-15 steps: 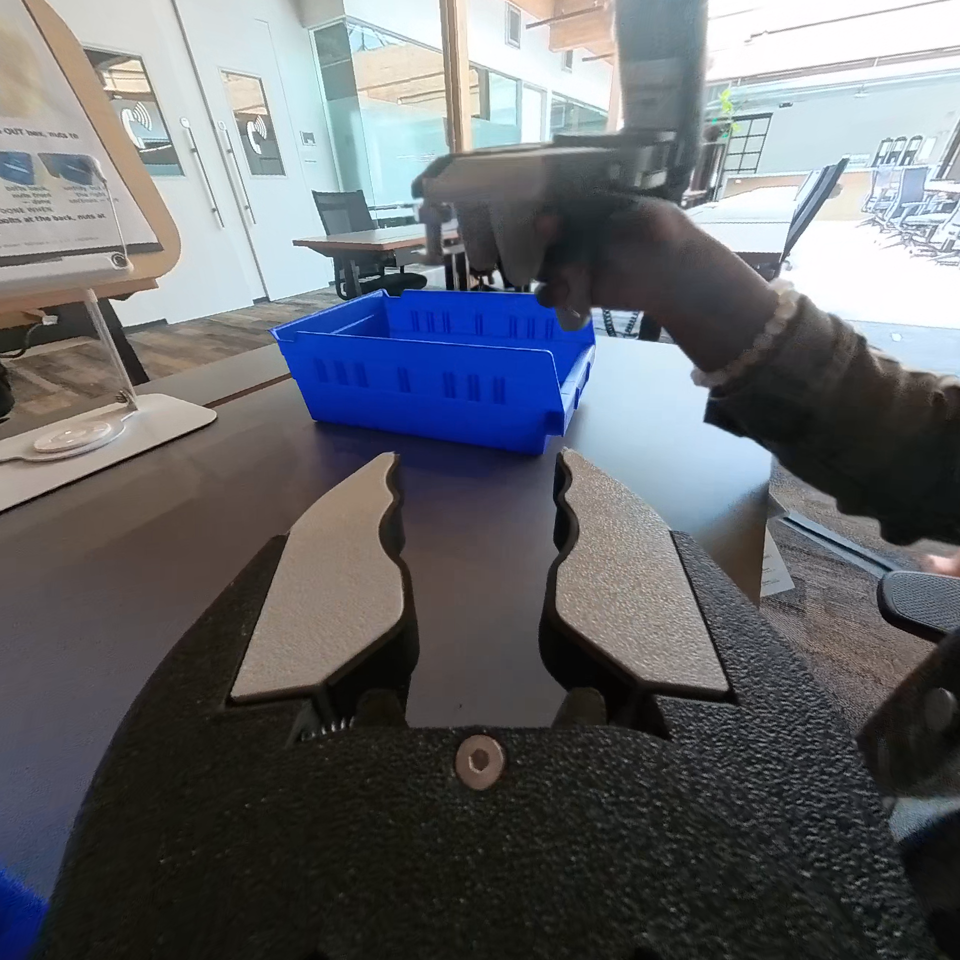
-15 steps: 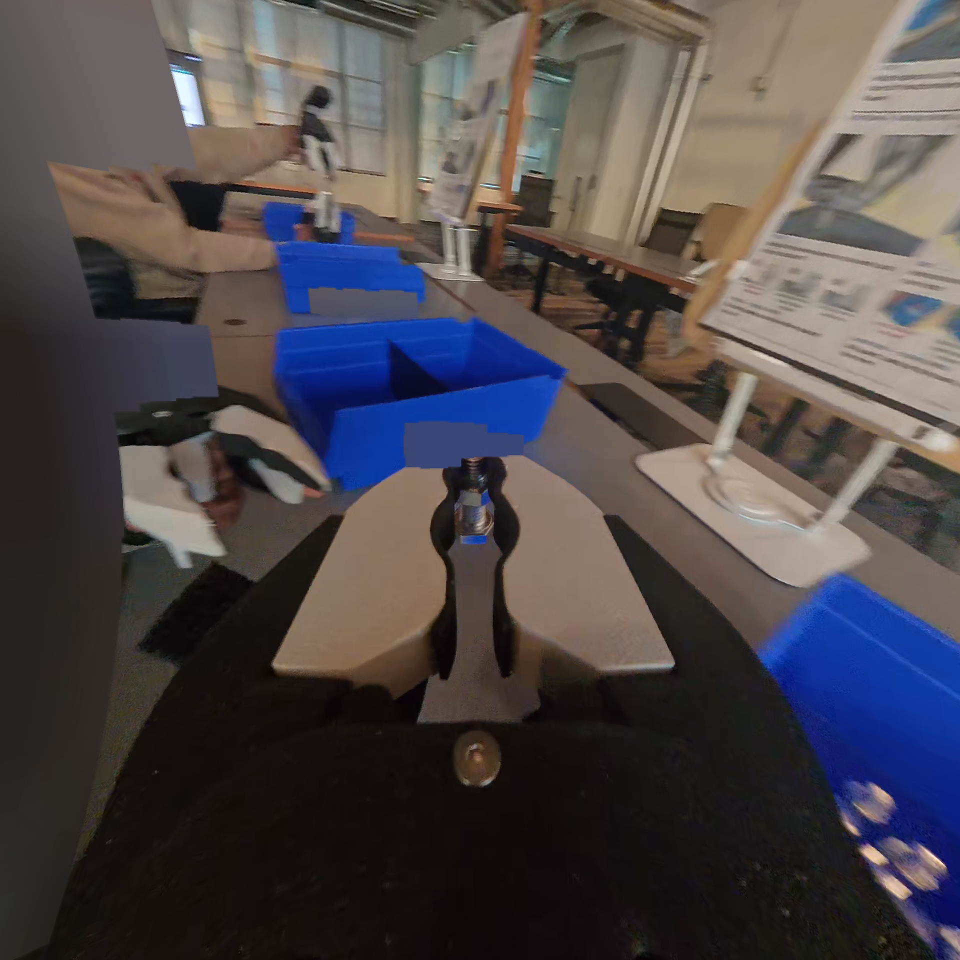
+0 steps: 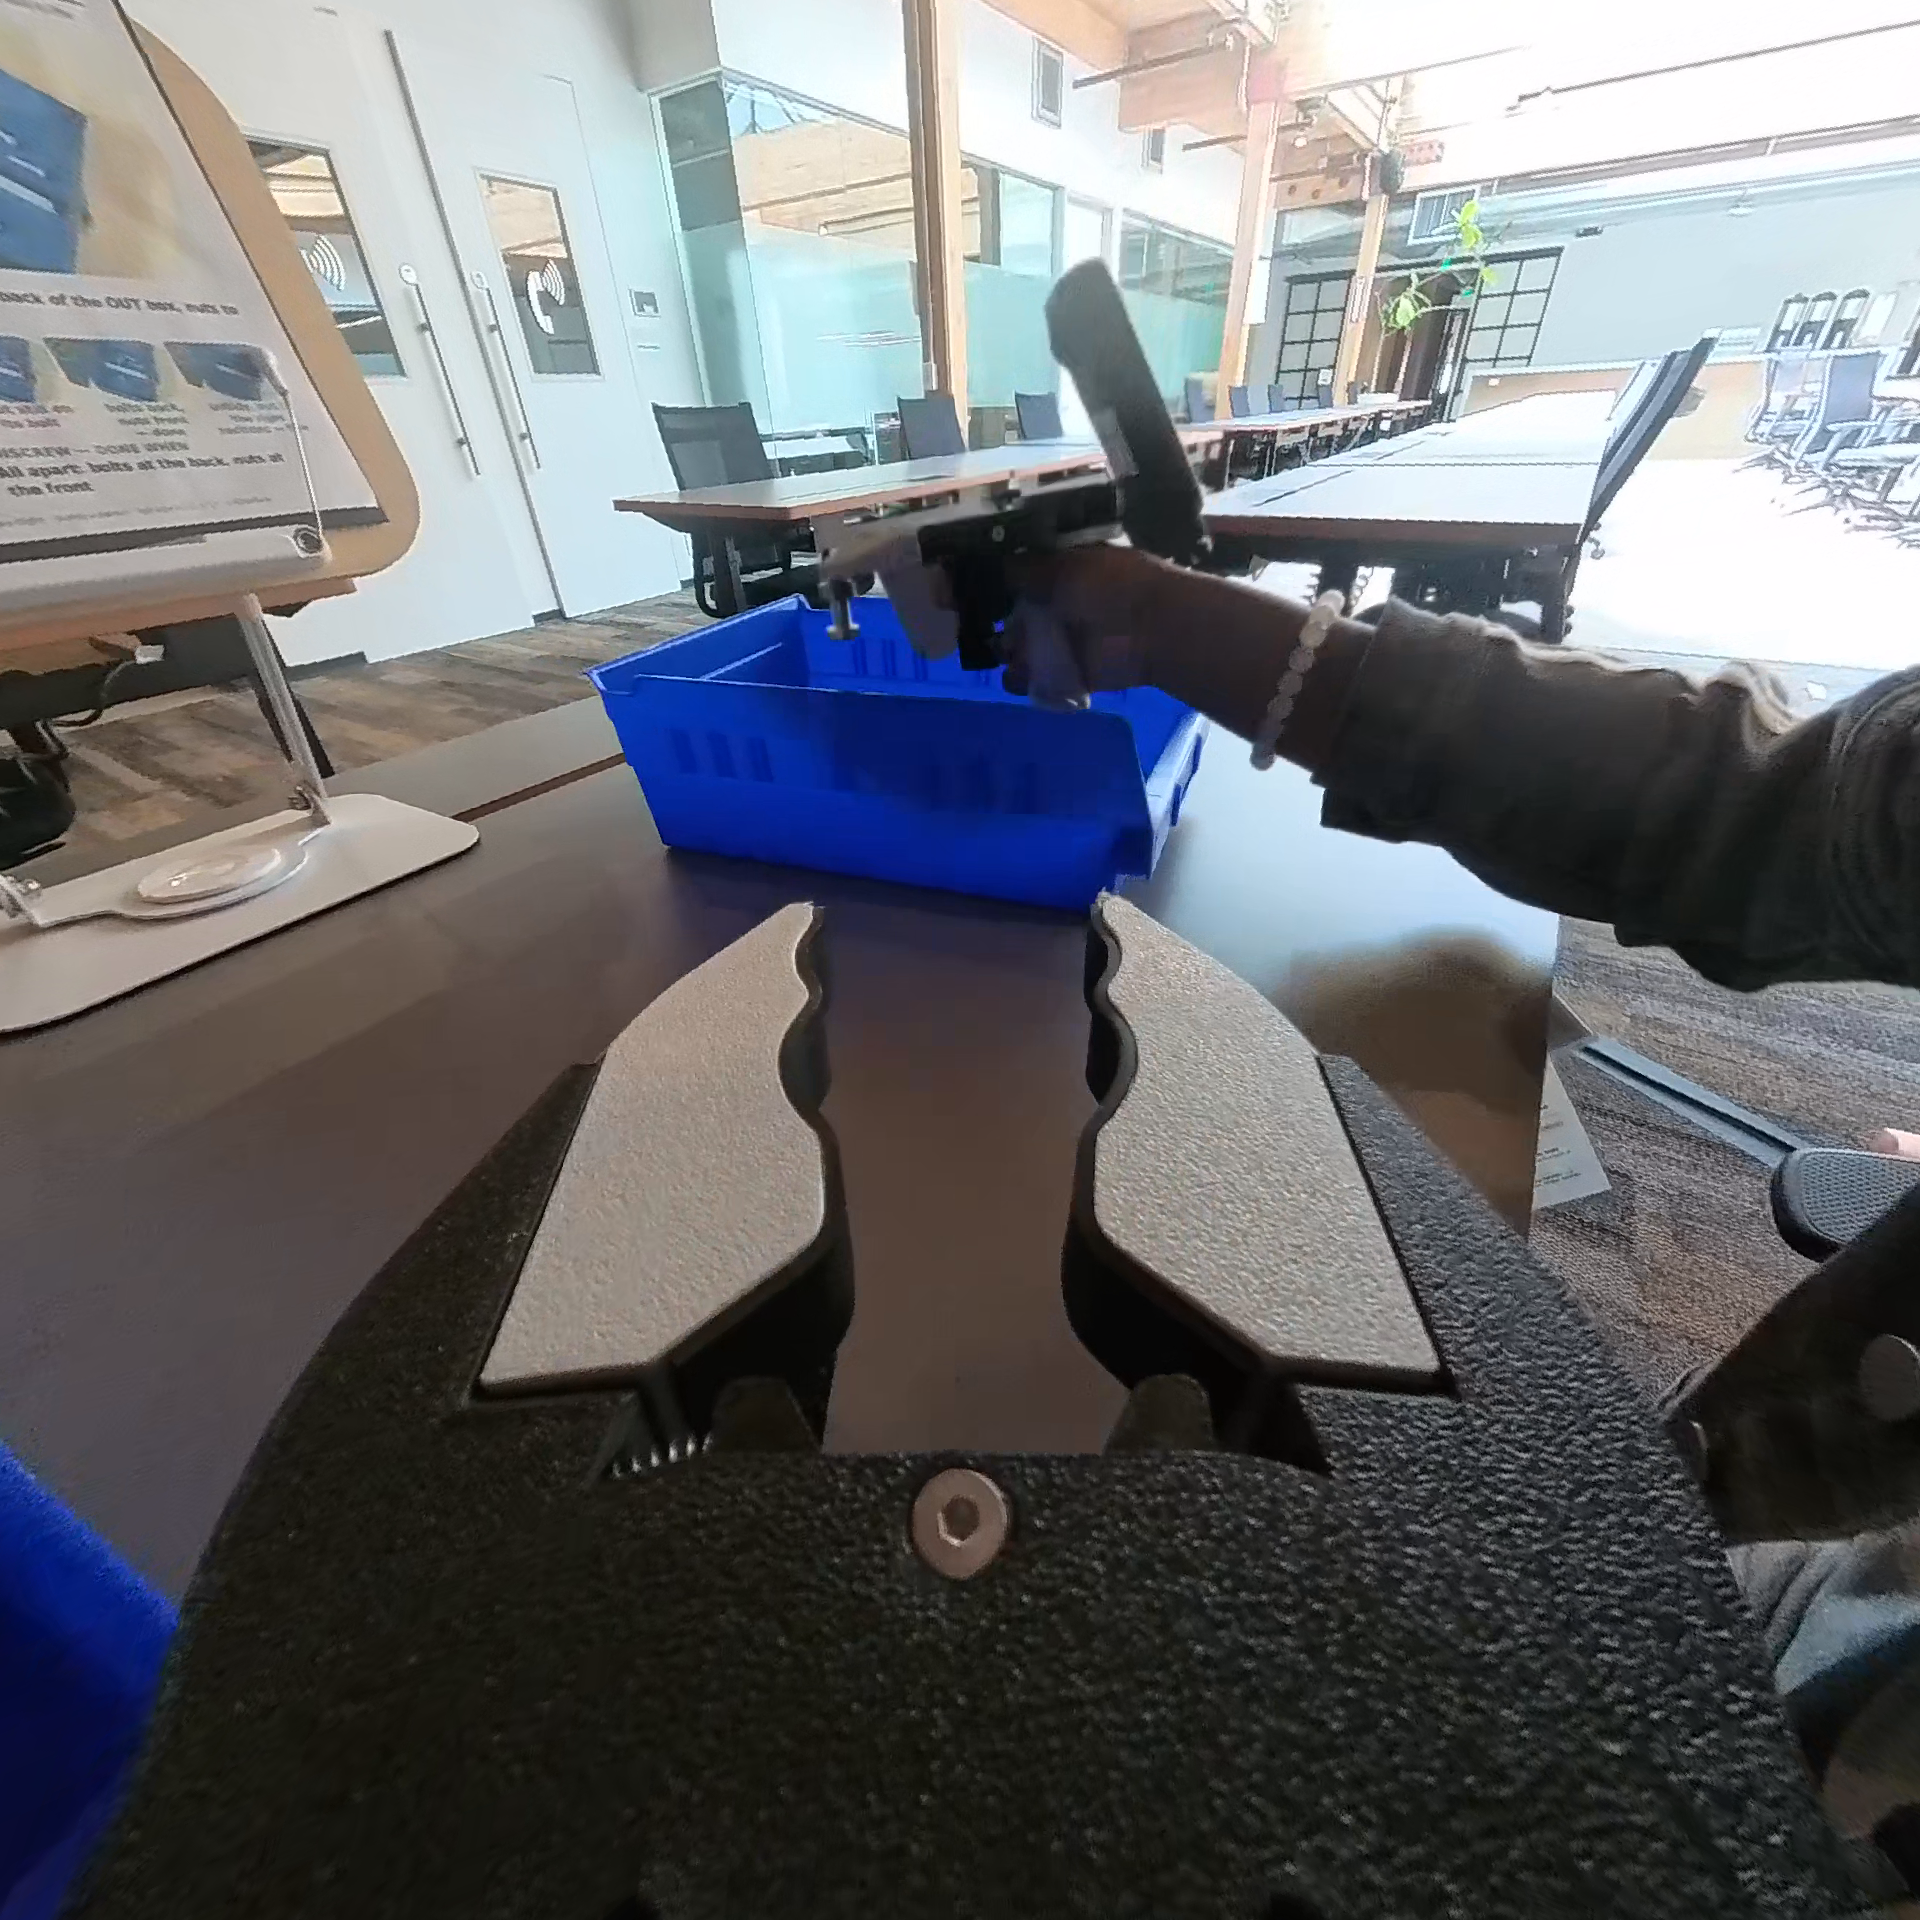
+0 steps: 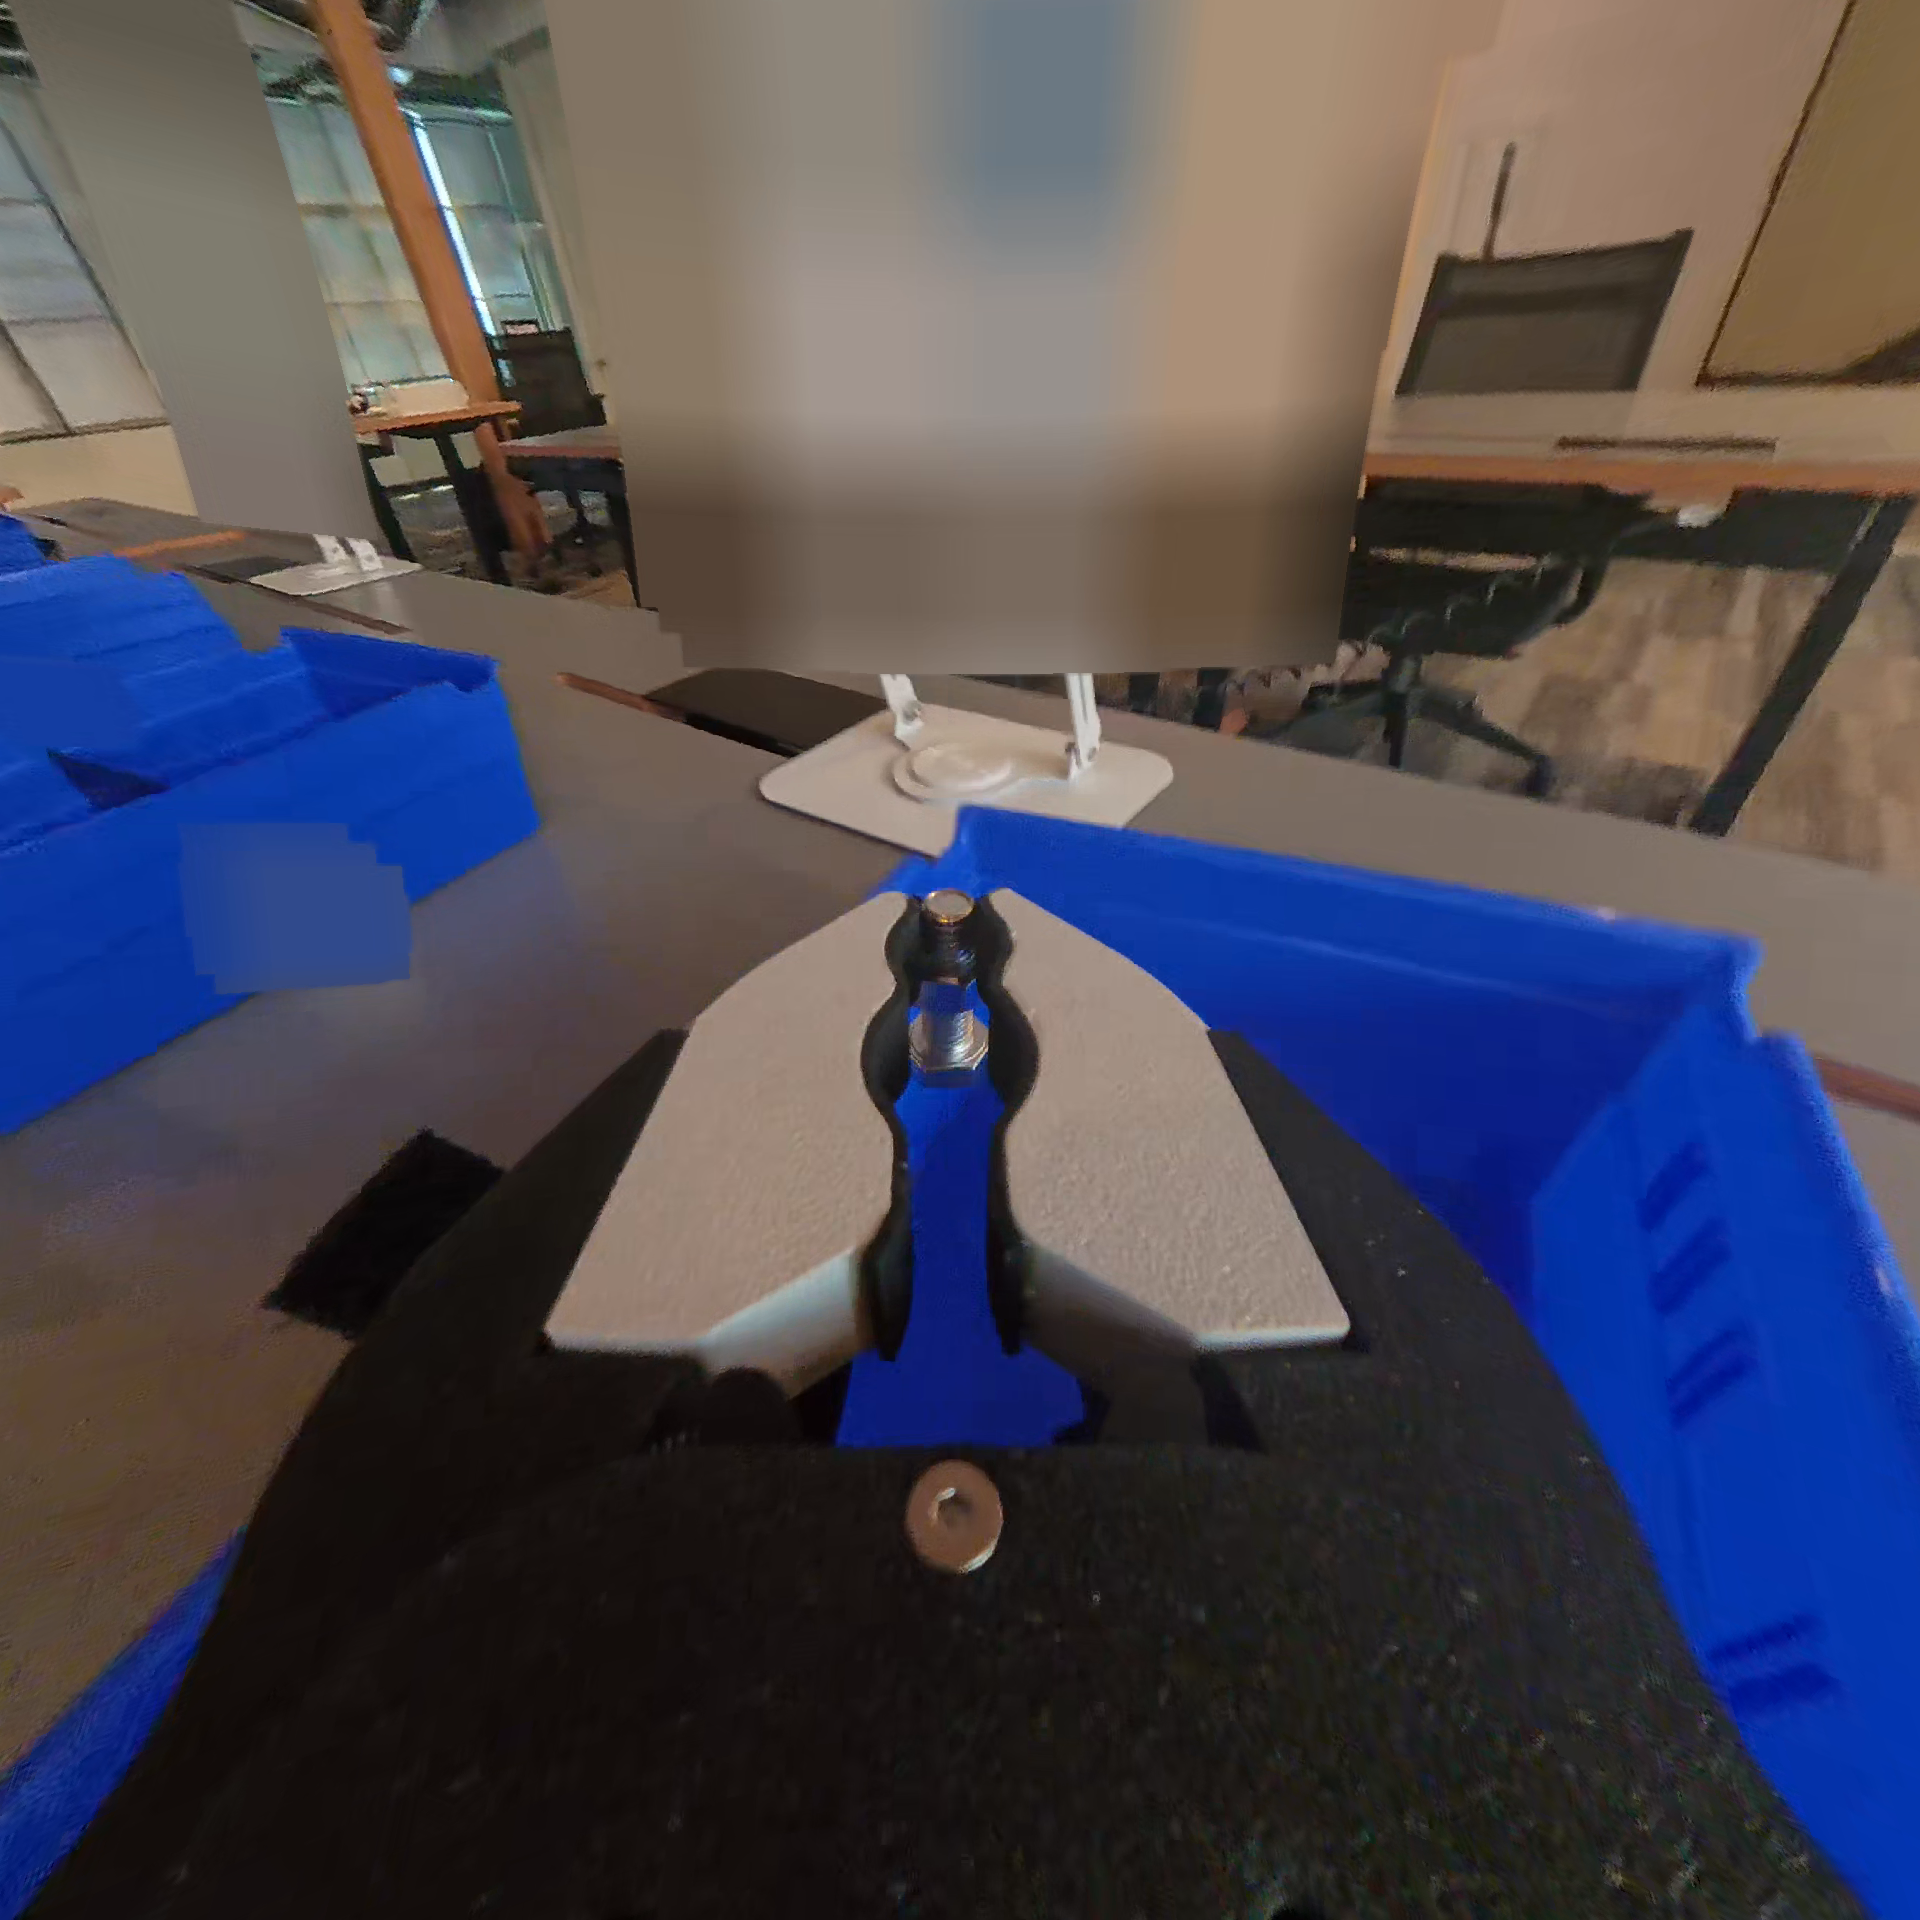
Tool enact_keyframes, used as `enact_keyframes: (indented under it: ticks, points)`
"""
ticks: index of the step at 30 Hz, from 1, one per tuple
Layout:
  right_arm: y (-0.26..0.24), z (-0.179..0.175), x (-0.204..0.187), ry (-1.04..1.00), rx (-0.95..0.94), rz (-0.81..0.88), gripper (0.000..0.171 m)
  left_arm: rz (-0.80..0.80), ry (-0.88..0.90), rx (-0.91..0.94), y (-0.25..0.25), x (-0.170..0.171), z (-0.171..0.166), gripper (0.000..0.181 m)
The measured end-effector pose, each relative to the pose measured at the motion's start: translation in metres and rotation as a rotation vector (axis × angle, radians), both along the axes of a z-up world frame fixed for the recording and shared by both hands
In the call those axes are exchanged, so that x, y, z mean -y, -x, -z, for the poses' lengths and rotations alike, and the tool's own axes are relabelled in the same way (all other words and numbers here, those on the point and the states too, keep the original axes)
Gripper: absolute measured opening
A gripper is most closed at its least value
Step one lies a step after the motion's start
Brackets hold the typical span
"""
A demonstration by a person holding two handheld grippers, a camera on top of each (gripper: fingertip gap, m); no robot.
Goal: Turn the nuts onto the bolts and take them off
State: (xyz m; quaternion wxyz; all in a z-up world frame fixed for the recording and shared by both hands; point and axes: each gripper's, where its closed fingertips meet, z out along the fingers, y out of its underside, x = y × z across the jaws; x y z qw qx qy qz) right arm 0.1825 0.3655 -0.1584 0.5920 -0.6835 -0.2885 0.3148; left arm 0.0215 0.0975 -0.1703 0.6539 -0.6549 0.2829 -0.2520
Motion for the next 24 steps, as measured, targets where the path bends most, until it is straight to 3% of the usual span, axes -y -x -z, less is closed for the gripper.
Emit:
enact_keyframes:
  ticks: [15,24]
  points:
    - [-0.001,0.089,-0.028,0.191,0.214,0.03,0.009,0.005,0.017,-0.011,-0.005,-0.002,0.007,0.046]
    - [0.001,0.108,-0.025,0.24,0.284,0.012,0.009,0.009,0.023,-0.018,-0.01,-0.004,0.009,0.045]
